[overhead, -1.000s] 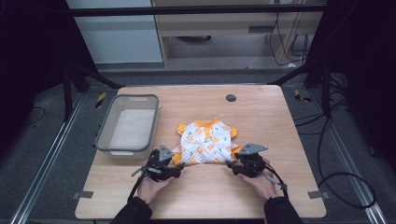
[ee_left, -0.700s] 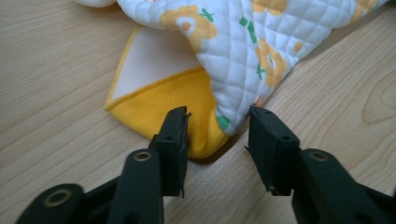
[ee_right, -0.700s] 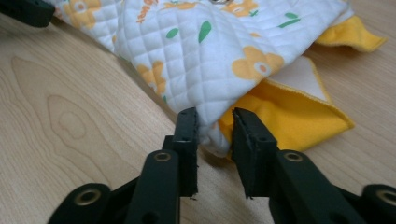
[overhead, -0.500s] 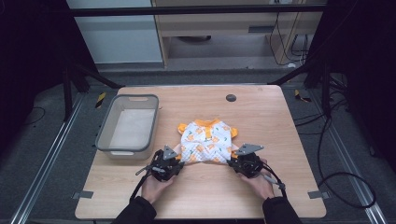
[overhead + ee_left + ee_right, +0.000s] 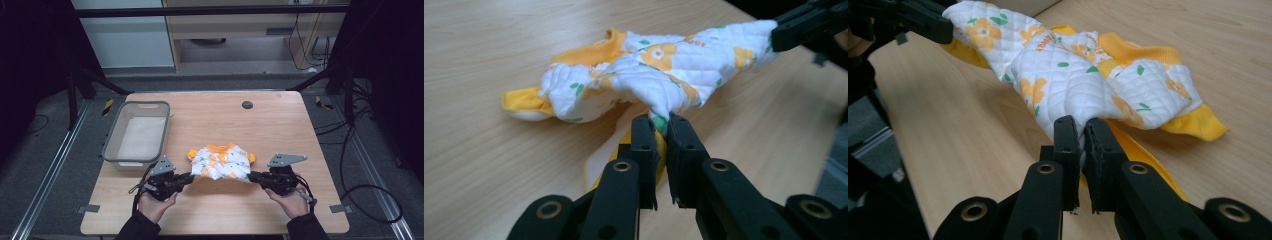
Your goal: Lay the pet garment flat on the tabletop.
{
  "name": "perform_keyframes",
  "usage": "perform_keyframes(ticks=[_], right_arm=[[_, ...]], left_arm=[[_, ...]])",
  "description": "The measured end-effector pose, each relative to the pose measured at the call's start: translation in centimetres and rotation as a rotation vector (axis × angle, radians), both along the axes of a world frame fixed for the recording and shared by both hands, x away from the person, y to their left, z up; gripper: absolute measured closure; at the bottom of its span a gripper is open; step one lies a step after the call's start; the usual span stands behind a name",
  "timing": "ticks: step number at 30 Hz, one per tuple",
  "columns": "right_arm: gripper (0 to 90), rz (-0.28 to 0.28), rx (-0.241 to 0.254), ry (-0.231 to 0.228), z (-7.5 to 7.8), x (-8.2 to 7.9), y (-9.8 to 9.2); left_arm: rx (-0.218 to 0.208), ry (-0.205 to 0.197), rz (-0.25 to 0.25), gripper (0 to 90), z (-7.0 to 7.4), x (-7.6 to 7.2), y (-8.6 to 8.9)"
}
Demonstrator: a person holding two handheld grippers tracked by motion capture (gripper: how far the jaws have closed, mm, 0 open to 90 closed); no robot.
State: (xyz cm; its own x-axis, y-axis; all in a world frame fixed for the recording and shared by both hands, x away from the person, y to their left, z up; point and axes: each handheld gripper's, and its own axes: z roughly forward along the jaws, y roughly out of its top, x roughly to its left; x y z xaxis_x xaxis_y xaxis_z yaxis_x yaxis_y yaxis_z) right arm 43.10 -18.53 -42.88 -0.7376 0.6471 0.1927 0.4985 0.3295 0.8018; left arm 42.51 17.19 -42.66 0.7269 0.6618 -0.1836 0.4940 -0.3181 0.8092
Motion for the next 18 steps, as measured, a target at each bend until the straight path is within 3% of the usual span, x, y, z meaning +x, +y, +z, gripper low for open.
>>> perform_keyframes(ticks=[1, 2, 5, 9, 11, 12, 14, 18], right_arm=[[84.2, 0.0, 0.0, 0.0, 0.0, 0.0, 0.0], [84.2, 0.001, 0.005, 0.028, 0.6, -0.5, -0.1], [84.2, -0.002, 0.023, 0.044, 0.8, -1.0, -0.1], [84.3, -0.011, 0.006, 0.051, 1.3, -1.5, 0.2], [84.2, -0.033, 0.01, 0.045, 1.4, -0.9, 0.2], [83.7, -0.066, 0.001, 0.041, 1.3, 0.4, 0.5], [83.3, -0.081, -0.007, 0.04, 1.0, 1.3, 0.7], [83.1, -0.174, -0.042, 0.04, -0.9, 4.8, 1.6]], left_arm=[[-0.015, 0.009, -0.007, 82.6, 0.2, -0.1, 0.1], [-0.034, 0.004, -0.01, 82.6, 0.4, -0.5, 0.2], [-0.029, 0.004, -0.013, 82.5, 0.8, -1.3, 0.4], [-0.008, -0.005, -0.004, 82.5, 1.2, -1.3, 0.4], [0.003, -0.004, 0.018, 82.3, 1.2, -0.6, 0.1], [0.011, -0.004, 0.028, 82.0, 1.1, 0.0, 0.0], [0.029, -0.003, 0.064, 81.7, 0.7, 1.5, -0.4], [0.04, 0.031, 0.139, 81.2, -1.1, 4.8, -0.9]])
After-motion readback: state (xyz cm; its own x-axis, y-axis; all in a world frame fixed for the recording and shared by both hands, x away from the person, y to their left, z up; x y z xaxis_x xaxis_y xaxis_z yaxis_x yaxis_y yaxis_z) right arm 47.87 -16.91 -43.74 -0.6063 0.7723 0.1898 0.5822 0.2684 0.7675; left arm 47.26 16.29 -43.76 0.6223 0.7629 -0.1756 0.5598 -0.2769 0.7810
